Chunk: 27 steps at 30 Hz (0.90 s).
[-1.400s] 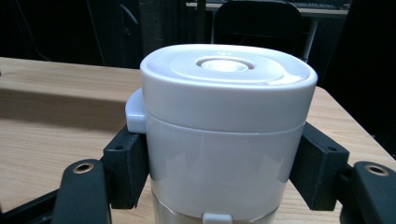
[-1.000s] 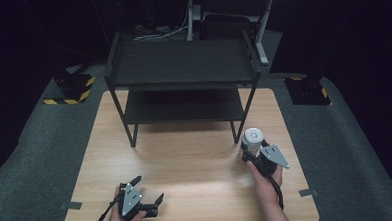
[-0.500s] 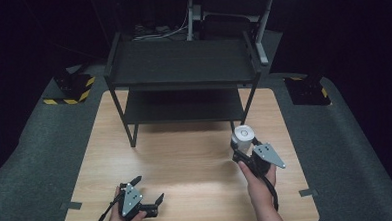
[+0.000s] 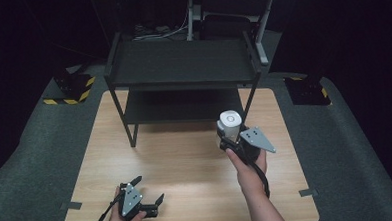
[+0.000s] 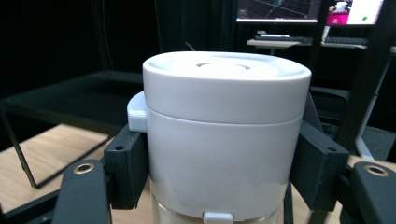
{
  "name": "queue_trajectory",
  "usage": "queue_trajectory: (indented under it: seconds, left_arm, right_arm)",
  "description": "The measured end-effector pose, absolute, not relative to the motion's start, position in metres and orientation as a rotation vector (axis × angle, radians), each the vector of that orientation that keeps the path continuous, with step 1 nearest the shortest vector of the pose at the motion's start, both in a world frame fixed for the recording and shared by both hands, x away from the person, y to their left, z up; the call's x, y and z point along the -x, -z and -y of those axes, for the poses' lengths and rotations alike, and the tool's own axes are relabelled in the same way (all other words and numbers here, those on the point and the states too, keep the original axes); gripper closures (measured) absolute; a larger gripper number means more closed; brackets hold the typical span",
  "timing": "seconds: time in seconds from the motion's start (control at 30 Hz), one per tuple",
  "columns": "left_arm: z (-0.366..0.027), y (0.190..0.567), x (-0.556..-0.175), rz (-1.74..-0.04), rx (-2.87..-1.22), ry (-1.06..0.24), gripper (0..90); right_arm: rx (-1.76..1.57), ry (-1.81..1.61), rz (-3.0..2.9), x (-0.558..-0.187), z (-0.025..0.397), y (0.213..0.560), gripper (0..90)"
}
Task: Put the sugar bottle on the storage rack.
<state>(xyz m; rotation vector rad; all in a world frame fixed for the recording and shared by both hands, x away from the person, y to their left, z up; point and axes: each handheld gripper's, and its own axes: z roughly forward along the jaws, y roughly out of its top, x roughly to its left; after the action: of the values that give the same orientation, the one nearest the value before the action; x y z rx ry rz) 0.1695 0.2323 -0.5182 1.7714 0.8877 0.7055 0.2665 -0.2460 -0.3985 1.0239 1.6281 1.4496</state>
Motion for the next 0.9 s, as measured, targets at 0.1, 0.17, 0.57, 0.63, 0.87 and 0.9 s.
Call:
queue_trajectory:
  seconds: [0.1,0.17,0.57,0.63,0.87,0.9]
  left_arm:
    - [-0.232,0.518,-0.169,-0.887,-1.772,-0.705,0.5]
    - [-0.232,0.518,-0.169,-0.886,-1.772,-0.706,0.5]
    - [-0.231,0.517,-0.170,-0.883,-1.788,-0.712,0.5]
    - [-0.232,0.517,-0.170,-0.882,-1.787,-0.710,0.5]
    - [-0.232,0.517,-0.170,-0.879,-1.787,-0.708,0.5]
    - [-0.232,0.517,-0.170,-0.879,-1.786,-0.706,0.5]
  right_arm:
    - [-1.014,-1.464,-1.632,-0.272,0.238,0.385,31.8]
    - [-0.996,-1.466,-1.635,-0.276,0.232,0.377,31.8]
    - [-0.971,-1.488,-1.635,-0.300,0.211,0.357,31.8]
    - [-0.974,-1.482,-1.639,-0.306,0.207,0.355,31.8]
    - [-0.962,-1.469,-1.629,-0.329,0.190,0.355,31.8]
    - [-0.964,-1.467,-1.630,-0.332,0.188,0.355,31.7]
